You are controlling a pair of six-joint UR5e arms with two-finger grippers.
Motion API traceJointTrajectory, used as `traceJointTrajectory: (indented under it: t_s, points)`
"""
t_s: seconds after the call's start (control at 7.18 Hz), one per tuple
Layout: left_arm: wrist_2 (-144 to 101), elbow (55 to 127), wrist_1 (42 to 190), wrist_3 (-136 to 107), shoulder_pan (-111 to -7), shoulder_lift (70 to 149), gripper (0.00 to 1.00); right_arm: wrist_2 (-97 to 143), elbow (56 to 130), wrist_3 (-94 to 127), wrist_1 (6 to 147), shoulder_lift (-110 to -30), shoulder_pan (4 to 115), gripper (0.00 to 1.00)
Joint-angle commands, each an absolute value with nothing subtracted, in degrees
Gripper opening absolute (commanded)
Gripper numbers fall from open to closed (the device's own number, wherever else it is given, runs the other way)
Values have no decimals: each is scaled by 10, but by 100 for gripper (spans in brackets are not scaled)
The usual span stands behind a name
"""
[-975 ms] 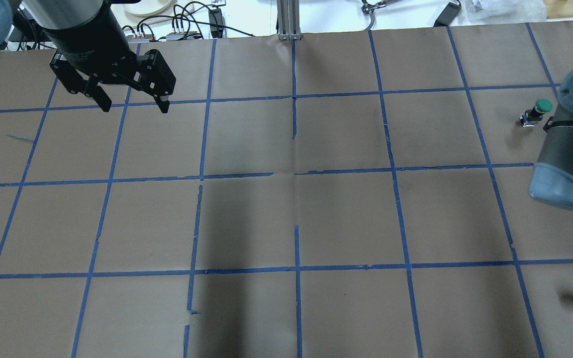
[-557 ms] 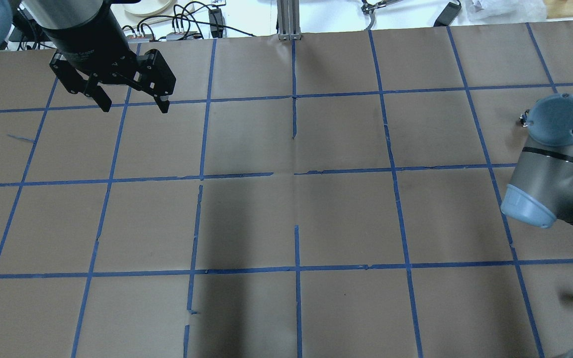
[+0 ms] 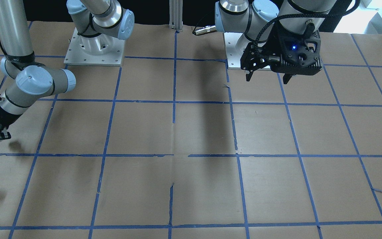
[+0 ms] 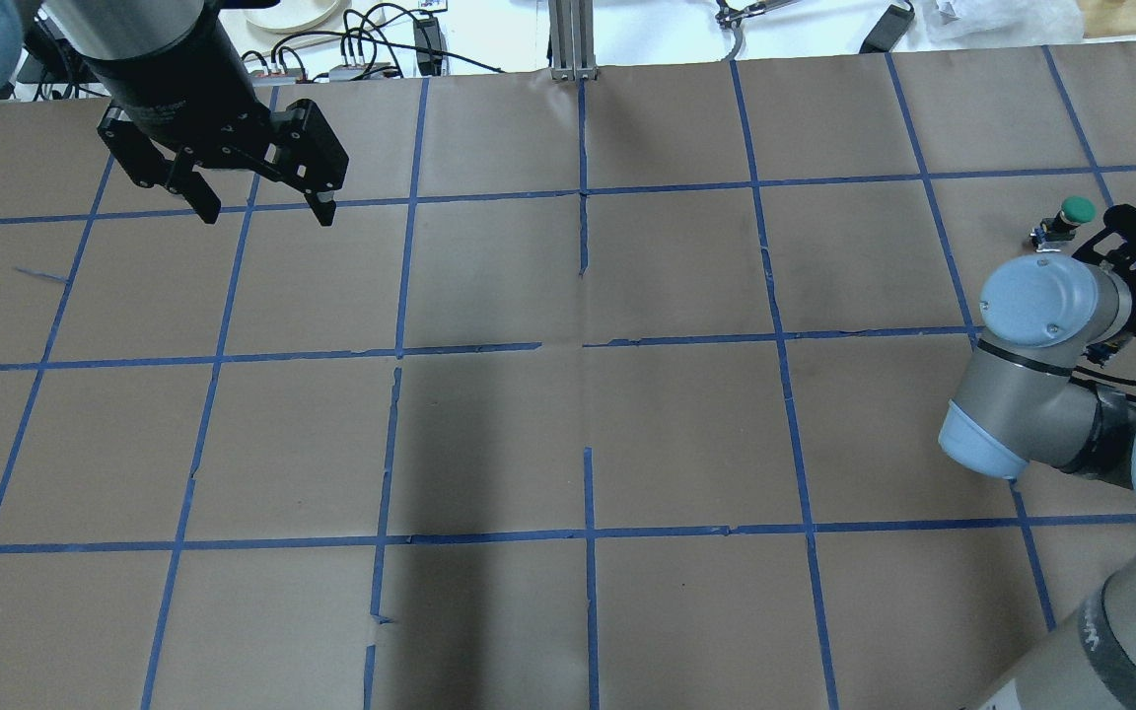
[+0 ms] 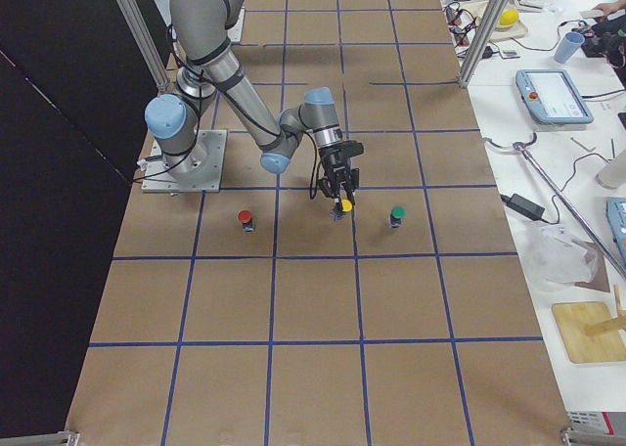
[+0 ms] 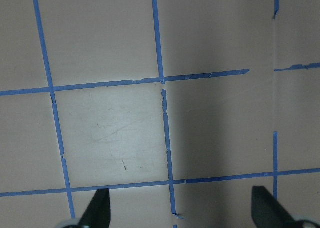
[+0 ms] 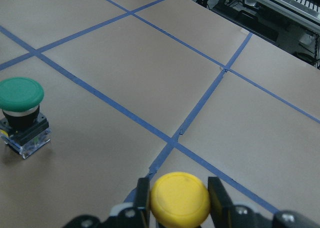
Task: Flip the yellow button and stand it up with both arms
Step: 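Carry the yellow button cap-up with the right gripper toward the green button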
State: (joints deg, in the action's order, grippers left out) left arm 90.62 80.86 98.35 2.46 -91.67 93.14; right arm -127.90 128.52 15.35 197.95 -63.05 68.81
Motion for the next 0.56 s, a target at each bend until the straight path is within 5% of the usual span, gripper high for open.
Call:
traceJointTrajectory:
  t_s: [0.0,0.42]
  points:
    - [906,809,983,25,-917,931,100,-1280,1304,154,2036,-617,688,9]
    - [906,809,983,25,-917,932,99,-1280,1317,148,2106,-586,689,12]
